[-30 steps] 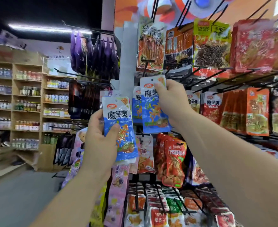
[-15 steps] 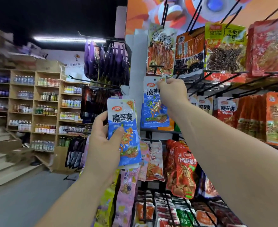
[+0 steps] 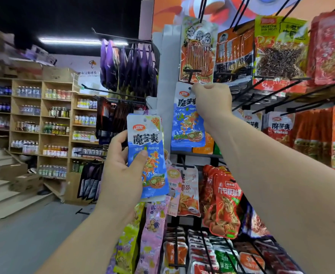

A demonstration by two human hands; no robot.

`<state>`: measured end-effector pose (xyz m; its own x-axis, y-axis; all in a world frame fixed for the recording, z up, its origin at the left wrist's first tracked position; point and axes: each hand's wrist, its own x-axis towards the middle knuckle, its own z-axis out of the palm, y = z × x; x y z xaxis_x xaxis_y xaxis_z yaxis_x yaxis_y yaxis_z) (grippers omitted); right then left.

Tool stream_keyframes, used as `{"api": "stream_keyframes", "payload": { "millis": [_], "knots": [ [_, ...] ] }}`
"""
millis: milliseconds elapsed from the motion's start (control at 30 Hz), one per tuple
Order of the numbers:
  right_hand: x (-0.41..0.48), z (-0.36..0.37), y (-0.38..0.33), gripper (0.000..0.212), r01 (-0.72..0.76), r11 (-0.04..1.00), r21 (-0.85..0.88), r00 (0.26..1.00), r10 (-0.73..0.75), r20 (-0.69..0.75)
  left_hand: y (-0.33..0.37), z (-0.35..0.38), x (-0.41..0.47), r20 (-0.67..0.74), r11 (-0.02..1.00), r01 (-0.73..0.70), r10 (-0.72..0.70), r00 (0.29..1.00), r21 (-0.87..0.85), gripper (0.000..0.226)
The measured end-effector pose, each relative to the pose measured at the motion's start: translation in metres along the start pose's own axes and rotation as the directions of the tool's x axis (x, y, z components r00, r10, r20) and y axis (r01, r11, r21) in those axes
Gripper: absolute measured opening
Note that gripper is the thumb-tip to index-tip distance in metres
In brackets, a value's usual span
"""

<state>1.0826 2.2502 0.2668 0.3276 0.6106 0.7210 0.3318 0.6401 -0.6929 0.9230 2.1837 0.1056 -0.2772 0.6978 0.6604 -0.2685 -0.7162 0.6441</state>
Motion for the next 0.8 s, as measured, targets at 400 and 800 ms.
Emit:
{"api": "stream_keyframes", "payload": {
  "millis": [400, 800],
  "knots": [
    [0.006, 0.002, -0.001, 0.057, 0.059, 0.997, 0.056, 0.998, -0.059, 0.009, -0.010, -0.009, 0.002, -0.006, 1.000, 0.018, -0.018, 1.000, 0.016, 0.039],
    [0.010, -0.006, 0.011, 0.060, 0.088, 0.986, 0.144, 0.990, -0.102, 0.094, -0.016, -0.006, 0.003, 0.010, 1.000, 0.016, -0.016, 1.000, 0.015, 0.039]
  ]
}}
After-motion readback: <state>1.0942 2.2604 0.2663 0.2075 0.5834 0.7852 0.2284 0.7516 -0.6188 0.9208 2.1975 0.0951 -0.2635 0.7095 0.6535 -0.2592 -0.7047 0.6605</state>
